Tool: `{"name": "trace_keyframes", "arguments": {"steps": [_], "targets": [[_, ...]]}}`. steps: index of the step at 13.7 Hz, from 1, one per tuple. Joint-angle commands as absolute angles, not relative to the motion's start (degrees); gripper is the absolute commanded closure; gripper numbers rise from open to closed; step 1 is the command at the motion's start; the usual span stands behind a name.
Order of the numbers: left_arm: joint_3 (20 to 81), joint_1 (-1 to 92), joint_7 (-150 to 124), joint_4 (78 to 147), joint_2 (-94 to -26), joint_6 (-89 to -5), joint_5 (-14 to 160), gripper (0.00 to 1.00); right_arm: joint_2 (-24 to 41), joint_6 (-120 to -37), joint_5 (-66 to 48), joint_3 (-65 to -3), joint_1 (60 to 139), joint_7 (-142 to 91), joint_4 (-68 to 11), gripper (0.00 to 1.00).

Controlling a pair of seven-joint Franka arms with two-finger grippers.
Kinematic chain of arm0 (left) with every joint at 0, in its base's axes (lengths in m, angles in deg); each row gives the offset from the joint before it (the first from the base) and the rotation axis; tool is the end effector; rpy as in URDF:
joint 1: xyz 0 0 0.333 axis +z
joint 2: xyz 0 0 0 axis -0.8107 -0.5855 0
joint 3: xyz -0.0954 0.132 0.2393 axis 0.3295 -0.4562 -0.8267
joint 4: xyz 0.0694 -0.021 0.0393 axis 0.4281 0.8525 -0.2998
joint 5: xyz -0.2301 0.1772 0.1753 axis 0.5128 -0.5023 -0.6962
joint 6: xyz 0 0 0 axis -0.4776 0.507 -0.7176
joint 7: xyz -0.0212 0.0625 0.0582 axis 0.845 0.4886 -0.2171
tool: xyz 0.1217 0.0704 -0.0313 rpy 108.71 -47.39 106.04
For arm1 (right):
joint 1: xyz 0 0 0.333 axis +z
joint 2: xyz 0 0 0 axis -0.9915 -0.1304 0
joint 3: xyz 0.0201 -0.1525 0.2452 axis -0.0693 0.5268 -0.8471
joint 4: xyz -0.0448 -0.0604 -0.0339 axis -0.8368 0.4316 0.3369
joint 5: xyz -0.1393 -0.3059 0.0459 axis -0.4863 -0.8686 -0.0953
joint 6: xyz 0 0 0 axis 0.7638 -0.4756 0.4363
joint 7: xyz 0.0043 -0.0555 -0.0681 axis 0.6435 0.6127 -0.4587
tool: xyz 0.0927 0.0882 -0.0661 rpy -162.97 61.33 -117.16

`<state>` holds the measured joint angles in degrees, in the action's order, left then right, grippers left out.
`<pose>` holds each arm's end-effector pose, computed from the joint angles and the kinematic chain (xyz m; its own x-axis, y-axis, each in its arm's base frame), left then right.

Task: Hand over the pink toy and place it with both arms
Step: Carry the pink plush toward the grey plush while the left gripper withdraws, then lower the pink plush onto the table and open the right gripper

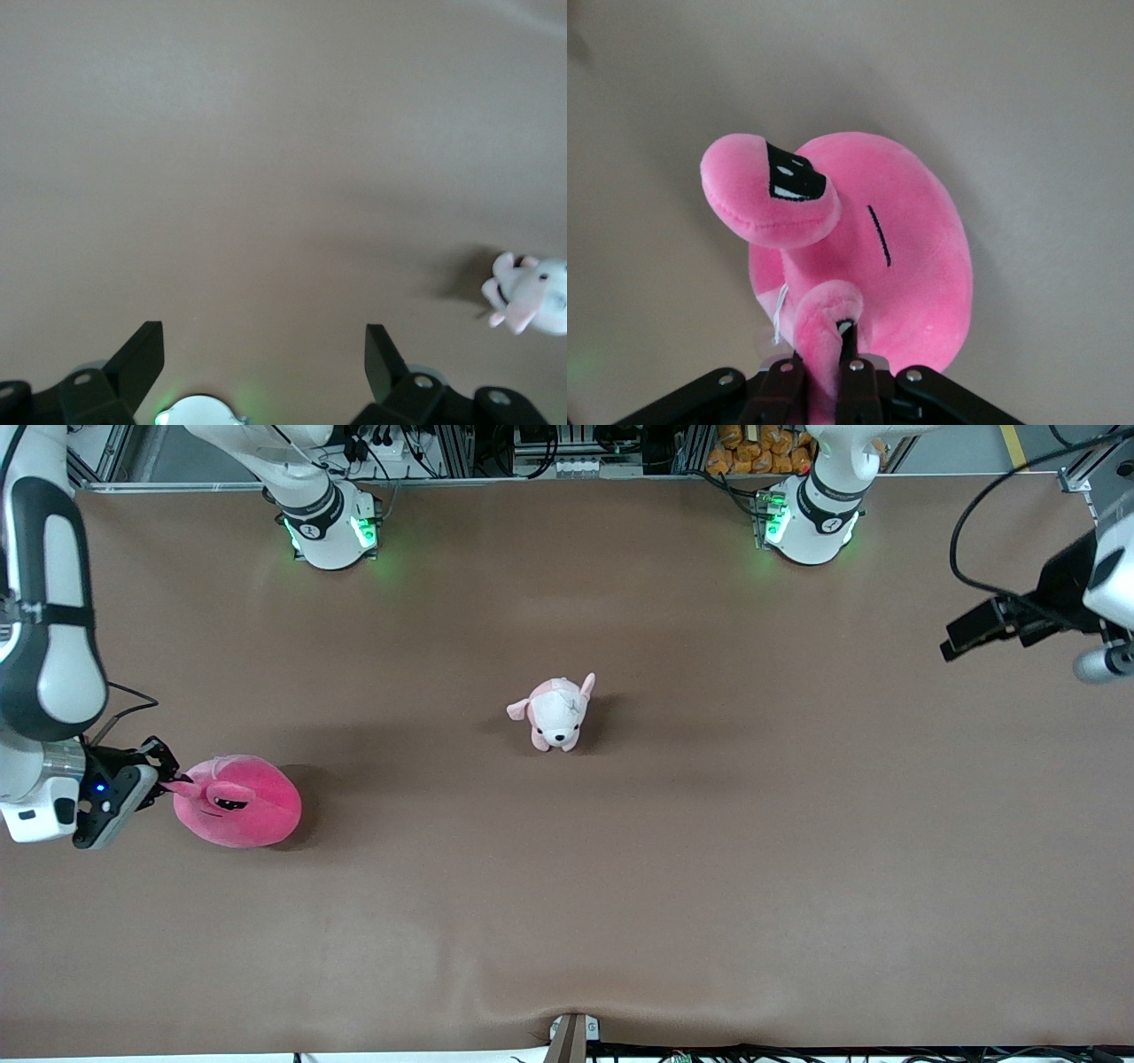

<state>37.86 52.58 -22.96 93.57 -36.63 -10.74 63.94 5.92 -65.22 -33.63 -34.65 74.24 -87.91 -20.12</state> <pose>0.4899 -0.0617 0.5954 0.9859 0.1638 -0.0331 0.1638 -0.9865 -0.0015 0.5760 -0.1012 0.3260 0.6359 0.7703 0.0474 0.7473 -0.5991 -0.2875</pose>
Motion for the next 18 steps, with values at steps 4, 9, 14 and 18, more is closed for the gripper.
{"name": "trace_keyframes", "arguments": {"steps": [4, 9, 14, 18], "targets": [[30.79, 46.08, -17.59, 105.29, -26.6, -12.7, 63.18, 0.0, 3.01, -59.96, -26.0, -35.74, 67.04, -91.76, -22.97, 1.0], [31.93, 46.16, -17.33, 105.83, -26.42, -12.7, 62.48, 0.0, 3.01, -59.33, -26.44, -35.65, 65.02, -92.82, -22.71, 0.05], [34.13, 46.6, -17.68, 105.74, -26.95, -14.28, 58.79, 0.0, 3.97, -59.16, -26.62, -35.65, 65.89, -91.59, -18.5, 0.0], [34.05, 46.78, -17.77, 105.39, -27.56, -15.16, 59.31, 0.0, 5.03, -59.16, -26.7, -35.92, 66.68, -86.77, -15.24, 0.0]]}}
